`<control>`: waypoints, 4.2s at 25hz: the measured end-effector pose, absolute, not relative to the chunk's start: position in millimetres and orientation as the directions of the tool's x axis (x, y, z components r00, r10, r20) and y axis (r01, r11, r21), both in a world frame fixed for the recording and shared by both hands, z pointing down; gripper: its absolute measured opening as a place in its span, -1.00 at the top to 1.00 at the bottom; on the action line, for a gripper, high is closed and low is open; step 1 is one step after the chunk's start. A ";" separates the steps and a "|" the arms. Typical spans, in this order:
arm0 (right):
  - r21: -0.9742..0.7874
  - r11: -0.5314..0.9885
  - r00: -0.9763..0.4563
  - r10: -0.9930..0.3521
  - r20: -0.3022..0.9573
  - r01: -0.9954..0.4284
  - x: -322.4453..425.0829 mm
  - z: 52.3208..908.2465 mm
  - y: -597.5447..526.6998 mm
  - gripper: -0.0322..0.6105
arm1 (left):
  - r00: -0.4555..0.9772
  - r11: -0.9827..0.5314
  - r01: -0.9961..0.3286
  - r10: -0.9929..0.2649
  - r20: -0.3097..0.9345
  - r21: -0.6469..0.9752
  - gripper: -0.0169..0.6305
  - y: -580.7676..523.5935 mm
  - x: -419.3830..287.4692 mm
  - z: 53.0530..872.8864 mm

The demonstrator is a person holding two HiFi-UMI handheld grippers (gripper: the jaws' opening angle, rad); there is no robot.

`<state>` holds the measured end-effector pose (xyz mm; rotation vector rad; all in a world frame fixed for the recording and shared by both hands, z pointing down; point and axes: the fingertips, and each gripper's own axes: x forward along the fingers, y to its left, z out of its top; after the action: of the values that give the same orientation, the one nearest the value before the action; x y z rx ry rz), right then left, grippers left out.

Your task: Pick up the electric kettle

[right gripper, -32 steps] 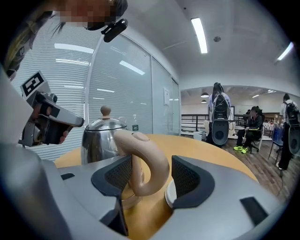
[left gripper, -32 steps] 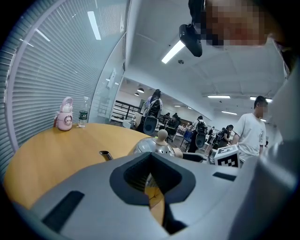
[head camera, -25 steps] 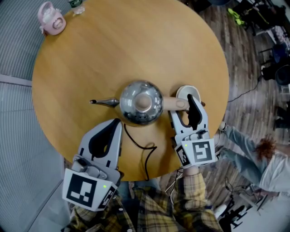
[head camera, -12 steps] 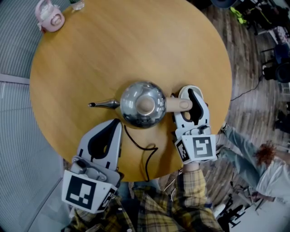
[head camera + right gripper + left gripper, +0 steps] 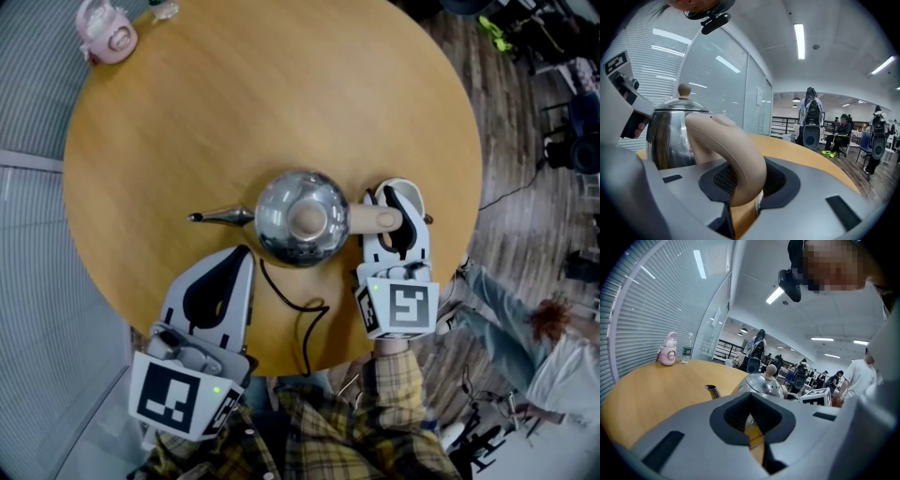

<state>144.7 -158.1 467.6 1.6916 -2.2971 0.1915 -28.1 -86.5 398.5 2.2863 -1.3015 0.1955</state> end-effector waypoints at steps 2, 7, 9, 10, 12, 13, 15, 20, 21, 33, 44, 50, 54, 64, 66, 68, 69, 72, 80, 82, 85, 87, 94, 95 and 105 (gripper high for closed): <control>0.056 0.297 -0.268 -0.915 0.302 -0.953 145.3 467.8 -158.3 0.53 | 0.533 -0.419 -0.837 -0.767 0.356 0.351 0.94 -86.6 -28.0 398.1; 0.048 0.272 -0.247 -0.925 0.289 -0.961 147.1 466.0 -156.8 0.54 | 0.530 -0.420 -0.839 -0.775 0.345 0.345 0.94 -88.3 -28.9 394.7; 0.046 0.260 -0.238 -0.931 0.278 -0.965 147.8 464.5 -155.5 0.54 | 0.527 -0.419 -0.841 -0.779 0.340 0.342 0.94 -88.7 -29.5 392.8; 0.044 0.255 -0.234 -0.933 0.273 -0.966 147.9 464.1 -155.1 0.54 | 0.525 -0.418 -0.842 -0.781 0.339 0.340 0.94 -88.8 -30.1 392.1; 0.040 0.248 -0.229 -0.936 0.266 -0.968 148.0 463.1 -155.2 0.54 | 0.519 -0.415 -0.846 -0.786 0.337 0.336 0.94 -89.1 -31.3 390.7; 0.040 0.244 -0.226 -0.938 0.263 -0.969 148.2 462.4 -155.3 0.54 | 0.517 -0.413 -0.847 -0.788 0.336 0.334 0.94 -89.1 -31.8 389.8; 0.041 0.232 -0.214 -0.943 0.256 -0.972 149.4 460.1 -154.5 0.54 | 0.515 -0.414 -0.848 -0.789 0.334 0.331 0.94 -89.1 -32.3 387.5; 0.030 0.202 -0.188 -0.952 0.242 -0.979 151.1 456.2 -151.1 0.54 | 0.514 -0.416 -0.849 -0.794 0.325 0.325 0.94 -89.0 -34.2 379.8; 0.025 0.198 -0.186 -0.953 0.240 -0.980 151.0 455.9 -151.0 0.54 | 0.513 -0.417 -0.850 -0.795 0.323 0.322 0.94 -89.0 -35.0 377.8; 0.002 0.179 -0.174 -0.959 0.223 -0.984 150.3 432.3 -153.1 0.53 | 0.505 -0.421 -0.854 -0.813 0.291 0.306 0.94 -91.4 -42.0 351.2; -0.020 0.169 -0.170 -0.968 0.186 -0.985 144.2 375.9 -147.2 0.52 | 0.499 -0.432 -0.852 -0.841 0.209 0.296 0.94 -89.0 -56.7 303.7; -0.010 0.180 -0.179 -0.972 0.150 -0.984 142.2 330.3 -137.4 0.51 | 0.510 -0.458 -0.844 -0.846 0.157 0.278 0.94 -78.3 -63.2 268.8; -0.007 0.192 -0.191 -0.972 0.139 -0.981 138.9 305.6 -131.2 0.51 | 0.522 -0.476 -0.837 -0.843 0.132 0.269 0.94 -69.3 -72.5 250.7; 0.014 0.215 -0.210 -0.963 0.171 -0.976 145.3 274.7 -96.9 0.51 | 0.543 -0.500 -0.821 -0.833 0.104 0.274 0.94 -40.9 -83.9 215.0; 0.018 0.220 -0.214 -0.962 0.172 -0.975 151.3 272.0 -81.6 0.51 | 0.541 -0.501 -0.823 -0.835 0.101 0.268 0.94 -29.1 -82.0 210.5; 0.023 0.221 -0.214 -0.961 0.174 -0.975 153.3 268.5 -73.5 0.51 | 0.540 -0.502 -0.824 -0.836 0.094 0.264 0.94 -25.9 -84.6 204.3; 0.023 0.220 -0.213 -0.961 0.174 -0.975 155.3 267.7 -67.2 0.51 | 0.539 -0.502 -0.824 -0.838 0.089 0.263 0.94 -22.6 -84.8 201.5; 0.011 0.218 -0.213 -0.962 0.171 -0.976 163.6 269.0 -44.6 0.51 | 0.534 -0.501 -0.826 -0.843 0.071 0.258 0.94 -9.4 -82.3 197.2; -0.047 0.214 -0.219 -0.964 0.153 -0.976 163.3 264.7 -30.4 0.51 | 0.526 -0.496 -0.830 -0.848 0.064 0.254 0.94 -6.4 -90.5 195.9; -0.048 0.217 -0.222 -0.965 0.140 -0.975 161.5 260.3 -34.4 0.51 | 0.522 -0.493 -0.834 -0.851 0.062 0.250 0.94 -9.2 -92.4 194.6; -0.045 0.217 -0.221 -0.967 0.127 -0.975 156.6 257.9 -41.8 0.50 | 0.516 -0.487 -0.838 -0.854 0.065 0.247 0.94 -14.1 -98.2 197.0; -0.043 0.217 -0.221 -0.967 0.124 -0.975 154.9 257.4 -44.2 0.51 | 0.514 -0.485 -0.839 -0.855 0.068 0.248 0.94 -15.0 -100.0 198.5; -0.044 0.227 -0.230 -0.966 0.113 -0.973 155.1 262.2 -42.2 0.50 | 0.505 -0.478 -0.845 -0.861 0.065 0.239 0.94 -8.0 -96.0 204.6; -0.046 0.228 -0.232 -0.966 0.113 -0.972 153.7 260.7 -42.9 0.50 | 0.504 -0.476 -0.846 -0.861 0.068 0.238 0.94 -8.1 -96.8 203.5; -0.051 0.230 -0.234 -0.966 0.110 -0.972 150.7 251.6 -43.2 0.50 | 0.495 -0.467 -0.852 -0.866 0.075 0.237 0.94 -8.2 -98.8 195.7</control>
<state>150.7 -43.2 251.6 1.9087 -2.4202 0.1663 -98.8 -8.2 195.7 2.4977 -1.4640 -0.0811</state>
